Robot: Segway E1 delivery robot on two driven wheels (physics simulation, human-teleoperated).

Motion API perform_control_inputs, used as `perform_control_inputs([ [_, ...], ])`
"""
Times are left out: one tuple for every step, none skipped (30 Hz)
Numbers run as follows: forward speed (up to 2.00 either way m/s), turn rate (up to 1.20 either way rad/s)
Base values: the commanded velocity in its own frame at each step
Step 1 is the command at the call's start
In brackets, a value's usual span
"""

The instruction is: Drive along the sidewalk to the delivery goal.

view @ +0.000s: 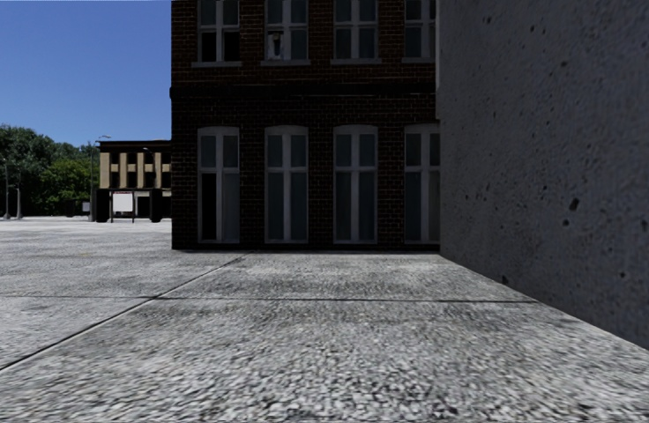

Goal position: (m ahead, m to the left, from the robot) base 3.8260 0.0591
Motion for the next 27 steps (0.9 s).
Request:
perform_control_inputs([
  [2.00,0.00],
  [2.00,0.00],
  [2.00,0.00],
  [2.00,0.00],
  [2.00,0.00],
  [2.00,0.00],
  [2.00,0.00],
  [2.00,0.00],
  [2.00,0.00],
  [2.00,0.00],
  [2.00,0.00],
  [2.00,0.00],
  [2.00,0.00],
  [2.00,0.00],
  [2.00,0.00],
  [2.00,0.00],
  [2.00,0.00],
  [2.00,0.00],
  [2.00,0.00],
  [2.00,0.00],
  [2.00,0.00],
  [2.00,0.00],
  [2.00,0.00],
  [2.00,0.00],
  [2.00,0.00],
  [2.00,0.00],
  [2.00,0.00],
])
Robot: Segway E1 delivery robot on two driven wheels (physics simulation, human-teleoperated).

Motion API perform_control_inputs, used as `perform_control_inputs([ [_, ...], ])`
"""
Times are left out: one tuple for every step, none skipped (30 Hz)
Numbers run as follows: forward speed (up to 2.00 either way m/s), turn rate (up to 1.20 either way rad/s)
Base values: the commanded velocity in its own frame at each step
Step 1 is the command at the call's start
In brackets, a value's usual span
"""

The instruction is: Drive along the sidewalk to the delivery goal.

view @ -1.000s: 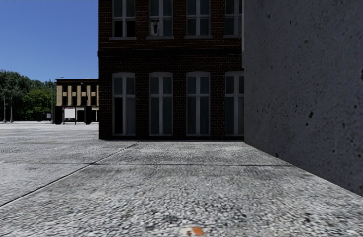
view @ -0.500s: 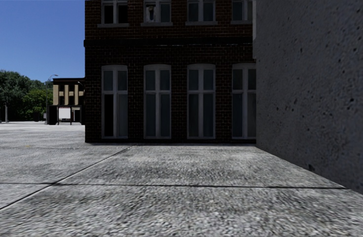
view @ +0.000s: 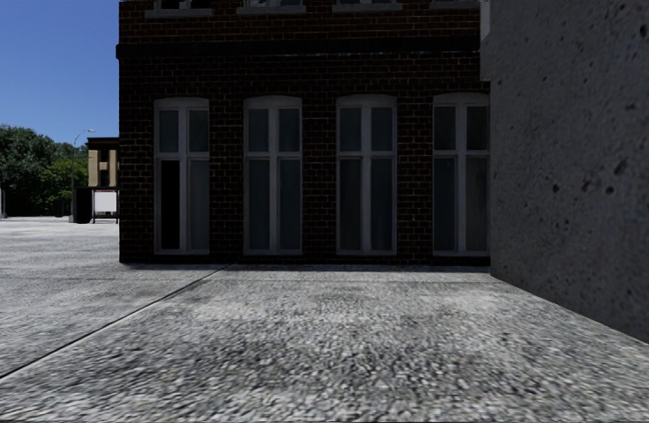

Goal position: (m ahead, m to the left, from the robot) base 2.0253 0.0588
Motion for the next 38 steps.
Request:
perform_control_inputs([
  [2.00,0.00],
  [2.00,0.00],
  [2.00,0.00],
  [1.90,0.00],
  [0.97,0.00],
  [0.58,0.00],
  [0.58,0.00],
  [0.20,0.00],
  [0.00,0.00],
  [0.00,0.00],
  [0.00,0.00],
  [0.00,0.00],
  [0.00,0.00],
  [0.00,0.00],
  [0.00,0.00],
  [0.00,0.00],
  [0.00,0.00],
  [0.00,0.00],
  [0.00,0.00],
  [0.00,0.00],
  [0.00,0.00],
  [0.00,0.00],
  [0.00,0.00],
  [0.00,0.00],
  [0.00,0.00],
  [0.00,0.00],
  [0.00,0.00],
  [0.00,0.00],
  [0.00,0.00],
  [0.00,0.00],
  [0.00,0.00],
  [0.00,0.00],
  [0.00,0.00],
  [0.00,0.00],
  [0.00,0.00],
  [0.00,0.00],
  [0.00,0.00],
  [0.00,0.00],
])
